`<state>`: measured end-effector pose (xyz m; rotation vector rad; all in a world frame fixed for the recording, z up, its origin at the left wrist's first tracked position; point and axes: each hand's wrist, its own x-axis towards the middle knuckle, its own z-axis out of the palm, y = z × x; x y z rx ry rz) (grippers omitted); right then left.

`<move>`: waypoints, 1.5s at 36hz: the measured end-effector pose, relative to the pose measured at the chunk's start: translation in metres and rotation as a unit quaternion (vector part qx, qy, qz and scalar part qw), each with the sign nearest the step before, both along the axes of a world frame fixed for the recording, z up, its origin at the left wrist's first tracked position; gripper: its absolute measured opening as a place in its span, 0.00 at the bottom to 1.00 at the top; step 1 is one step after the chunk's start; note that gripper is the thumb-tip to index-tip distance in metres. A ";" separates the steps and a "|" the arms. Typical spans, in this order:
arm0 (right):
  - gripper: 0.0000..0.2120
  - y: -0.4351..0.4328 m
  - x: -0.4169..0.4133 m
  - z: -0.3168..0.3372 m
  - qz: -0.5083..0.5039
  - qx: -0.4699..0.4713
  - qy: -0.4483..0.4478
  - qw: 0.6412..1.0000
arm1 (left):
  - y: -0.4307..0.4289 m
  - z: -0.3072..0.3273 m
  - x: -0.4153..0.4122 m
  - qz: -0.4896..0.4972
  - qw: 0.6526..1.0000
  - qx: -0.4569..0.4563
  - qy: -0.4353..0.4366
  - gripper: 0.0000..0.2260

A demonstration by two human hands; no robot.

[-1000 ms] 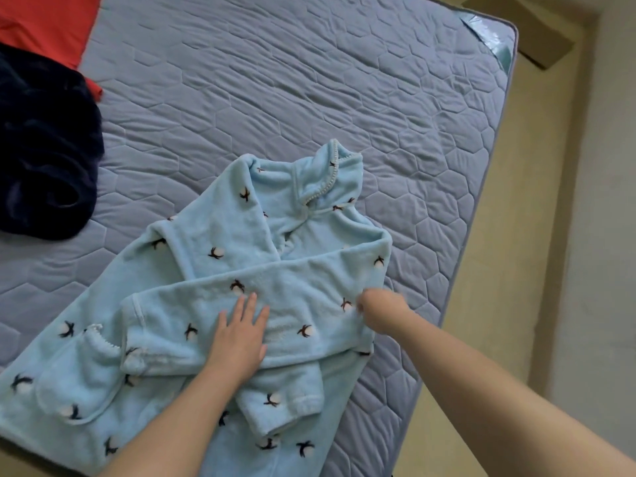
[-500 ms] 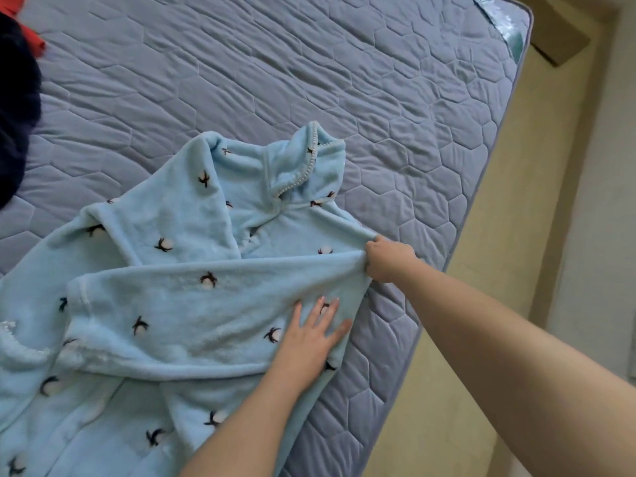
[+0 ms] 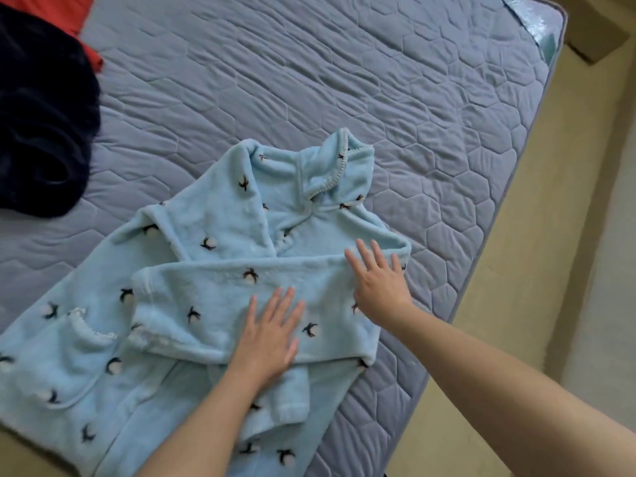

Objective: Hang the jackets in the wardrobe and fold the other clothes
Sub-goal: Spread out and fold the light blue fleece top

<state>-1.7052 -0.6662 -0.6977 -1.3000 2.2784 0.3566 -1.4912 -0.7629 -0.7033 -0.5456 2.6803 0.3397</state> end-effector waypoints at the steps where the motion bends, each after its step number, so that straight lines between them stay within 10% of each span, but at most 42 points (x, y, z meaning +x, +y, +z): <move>1: 0.34 -0.004 0.014 0.001 0.003 -0.005 -0.018 1.000 | -0.016 -0.005 0.017 0.031 0.999 -0.020 -0.018 0.33; 11: 0.32 -0.051 0.164 -0.014 0.010 0.061 -0.151 0.987 | -0.115 -0.002 0.134 0.168 0.967 0.000 -0.193 0.29; 54: 0.32 0.026 0.458 0.022 -0.305 0.130 -0.166 0.929 | -0.170 0.024 0.336 -0.130 0.970 -0.018 -0.207 0.35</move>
